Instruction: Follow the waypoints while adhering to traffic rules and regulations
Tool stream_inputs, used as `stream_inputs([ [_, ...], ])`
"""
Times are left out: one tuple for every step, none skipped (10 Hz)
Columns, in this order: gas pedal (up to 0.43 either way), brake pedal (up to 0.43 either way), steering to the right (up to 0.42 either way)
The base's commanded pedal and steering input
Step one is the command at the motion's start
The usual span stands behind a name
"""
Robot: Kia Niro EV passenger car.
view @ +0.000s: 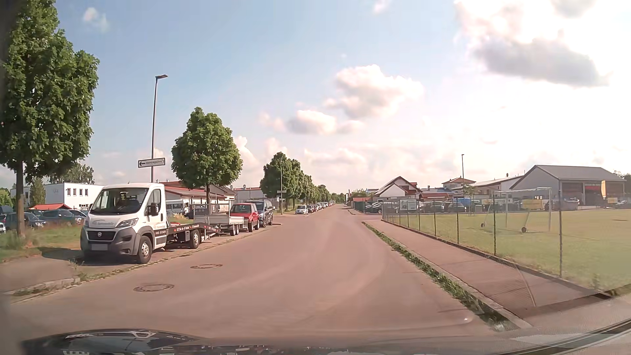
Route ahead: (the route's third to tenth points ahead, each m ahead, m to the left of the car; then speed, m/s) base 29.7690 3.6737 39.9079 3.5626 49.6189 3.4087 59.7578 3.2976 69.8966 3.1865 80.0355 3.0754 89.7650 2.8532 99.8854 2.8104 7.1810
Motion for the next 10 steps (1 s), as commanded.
stream_inputs([
  [0.0, 0.012, 0.005],
  [0.0, 0.012, 0.008],
  [0.0, 0.012, 0.009],
  [0.0, 0.012, 0.01],
  [0.0, 0.012, 0.012],
  [0.0, 0.012, 0.015],
  [0.0, 0.012, 0.015],
  [0.0, 0.012, 0.014],
  [0.0, 0.012, 0.012],
  [0.0, 0.012, 0.009],
])
